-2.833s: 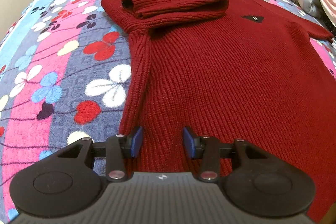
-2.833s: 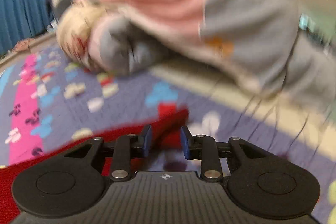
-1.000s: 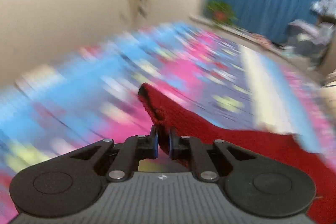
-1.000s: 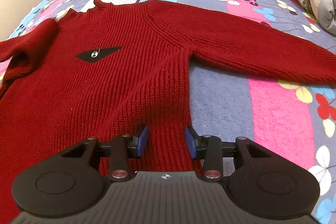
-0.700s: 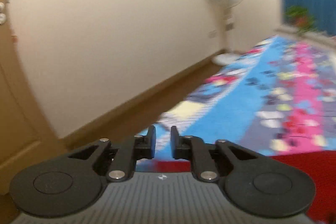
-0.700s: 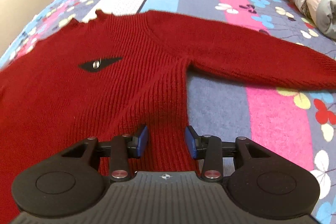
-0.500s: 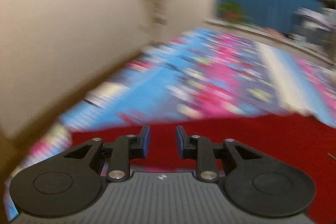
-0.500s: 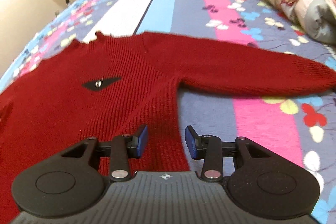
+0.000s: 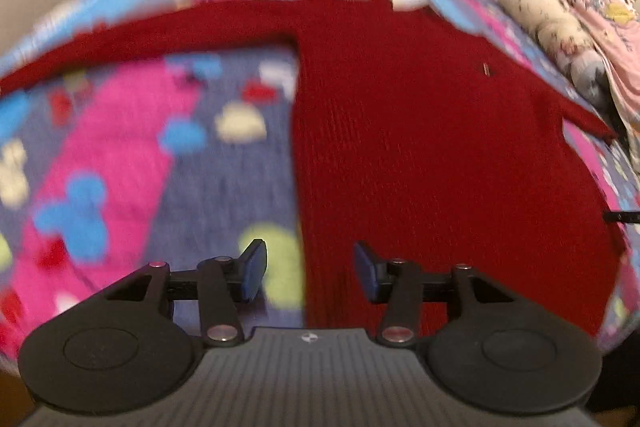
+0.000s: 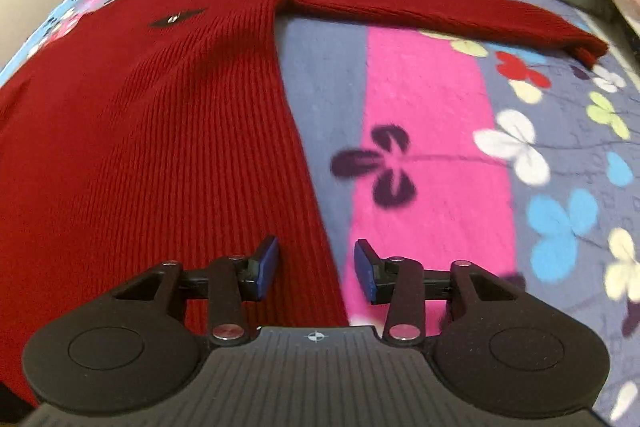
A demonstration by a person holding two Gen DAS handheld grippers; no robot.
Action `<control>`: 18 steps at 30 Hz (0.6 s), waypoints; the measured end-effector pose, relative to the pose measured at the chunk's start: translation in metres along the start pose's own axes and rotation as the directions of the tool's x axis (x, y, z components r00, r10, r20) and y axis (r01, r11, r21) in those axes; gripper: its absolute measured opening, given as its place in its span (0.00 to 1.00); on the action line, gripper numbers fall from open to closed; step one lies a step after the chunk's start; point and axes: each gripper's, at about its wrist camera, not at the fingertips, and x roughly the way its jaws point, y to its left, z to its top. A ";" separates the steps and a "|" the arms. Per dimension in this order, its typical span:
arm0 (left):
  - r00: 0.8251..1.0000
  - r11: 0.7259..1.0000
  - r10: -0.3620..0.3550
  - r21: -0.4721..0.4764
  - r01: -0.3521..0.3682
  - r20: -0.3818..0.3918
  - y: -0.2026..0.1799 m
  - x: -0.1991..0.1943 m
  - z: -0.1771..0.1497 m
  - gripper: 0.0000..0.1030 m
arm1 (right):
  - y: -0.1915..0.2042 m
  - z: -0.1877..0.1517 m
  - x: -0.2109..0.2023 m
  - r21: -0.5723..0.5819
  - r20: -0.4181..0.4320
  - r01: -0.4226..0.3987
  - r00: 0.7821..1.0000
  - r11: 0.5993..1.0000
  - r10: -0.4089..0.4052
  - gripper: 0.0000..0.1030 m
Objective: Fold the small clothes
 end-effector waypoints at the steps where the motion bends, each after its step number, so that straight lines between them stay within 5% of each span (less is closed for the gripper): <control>1: 0.999 1.000 -0.014 -0.007 0.014 -0.031 0.000 0.005 -0.004 0.50 | -0.001 -0.005 -0.003 0.020 -0.006 -0.010 1.000 1.000 0.010 0.44; 2: 0.998 1.000 -0.025 -0.008 0.024 -0.058 0.001 0.009 -0.007 0.50 | 0.000 -0.009 -0.004 0.034 -0.013 -0.017 1.000 0.999 0.017 0.44; 3: 0.996 1.000 -0.027 0.003 0.027 -0.081 -0.001 0.016 -0.009 0.38 | 0.001 -0.012 -0.005 0.038 -0.016 -0.023 1.000 0.999 0.024 0.40; 4: 0.995 0.999 -0.021 0.023 0.023 -0.093 -0.004 0.020 -0.009 0.21 | 0.003 -0.014 -0.007 0.028 -0.013 -0.028 1.000 0.999 0.029 0.29; 5: 0.996 0.998 -0.003 0.062 0.009 -0.090 -0.009 0.021 -0.012 0.18 | 0.008 -0.016 -0.010 0.010 -0.001 -0.023 1.000 1.000 0.023 0.24; 6: 0.997 0.995 0.013 0.103 -0.005 -0.077 -0.013 0.019 -0.012 0.12 | 0.010 -0.017 -0.014 0.000 0.009 -0.021 1.000 1.000 0.021 0.08; 12: 0.991 0.996 -0.085 0.021 0.083 0.108 0.007 -0.039 -0.014 0.10 | -0.016 -0.024 -0.093 0.179 0.223 -0.190 0.963 0.965 0.148 0.06; 18: 0.995 0.988 0.097 0.121 -0.094 -0.022 -0.002 -0.011 -0.020 0.10 | -0.013 -0.039 -0.051 0.165 0.009 0.004 1.000 0.986 -0.006 0.06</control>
